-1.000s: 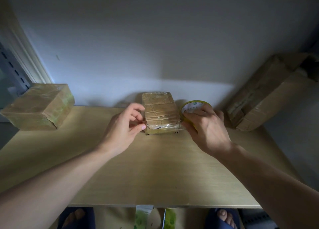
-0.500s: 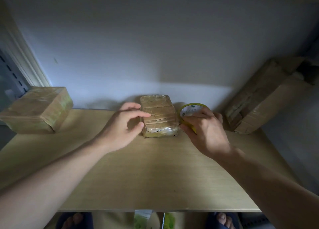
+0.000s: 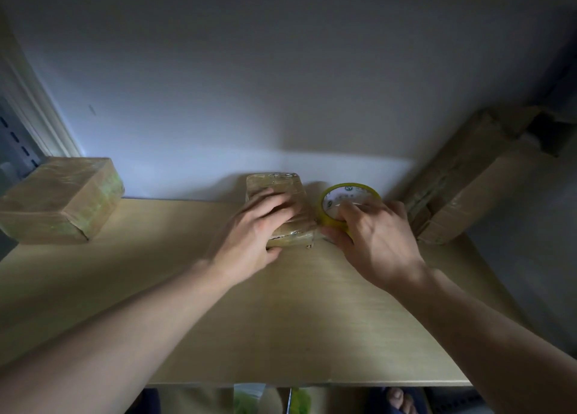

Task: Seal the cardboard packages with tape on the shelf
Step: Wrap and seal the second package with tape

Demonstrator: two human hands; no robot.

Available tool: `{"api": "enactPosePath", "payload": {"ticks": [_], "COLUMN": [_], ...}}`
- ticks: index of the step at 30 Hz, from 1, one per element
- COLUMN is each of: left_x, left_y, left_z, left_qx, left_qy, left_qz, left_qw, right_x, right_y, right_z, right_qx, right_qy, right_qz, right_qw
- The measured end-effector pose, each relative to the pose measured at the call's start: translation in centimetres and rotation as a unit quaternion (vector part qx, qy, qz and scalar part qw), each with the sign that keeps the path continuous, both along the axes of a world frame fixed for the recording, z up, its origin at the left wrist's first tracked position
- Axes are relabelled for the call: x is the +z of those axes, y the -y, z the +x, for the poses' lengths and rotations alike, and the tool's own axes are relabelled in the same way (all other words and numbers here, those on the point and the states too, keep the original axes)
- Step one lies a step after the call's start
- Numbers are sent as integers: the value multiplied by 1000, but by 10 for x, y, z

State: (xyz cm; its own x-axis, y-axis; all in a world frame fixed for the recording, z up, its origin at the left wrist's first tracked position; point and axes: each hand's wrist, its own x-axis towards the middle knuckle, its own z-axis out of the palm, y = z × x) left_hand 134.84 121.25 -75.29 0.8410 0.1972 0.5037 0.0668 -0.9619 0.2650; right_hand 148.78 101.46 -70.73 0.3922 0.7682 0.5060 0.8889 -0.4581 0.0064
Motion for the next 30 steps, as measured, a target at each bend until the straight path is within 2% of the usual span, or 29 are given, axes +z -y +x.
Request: {"api": "enactPosePath", "payload": {"ticks": [10,17,23,26,30], "left_x": [-1,-1,1,4,8], "left_y": [-4,-1,-2,-5,-13], "left_z": [-1,-2,-3,-8,-28], "left_qx": [-9,-18,-27,-40,-70], "left_qy": [7,2,-6,-7,-33], "left_qz": [-19,-10,-24,-26,-23], "left_qw": [1000,1000,999,999,997], "right_x": [9,6,7,6,8], "right_y": [3,-11,-23,-22,-11], "right_z": [-6,11,22,19,7], "right_qx": [0,14,21,37,105], "right_qy": [29,-16,-109,-103,-48], "right_qz": [21,-19,-35,-44,0], "right_qw": [999,1000,993,993,993]}}
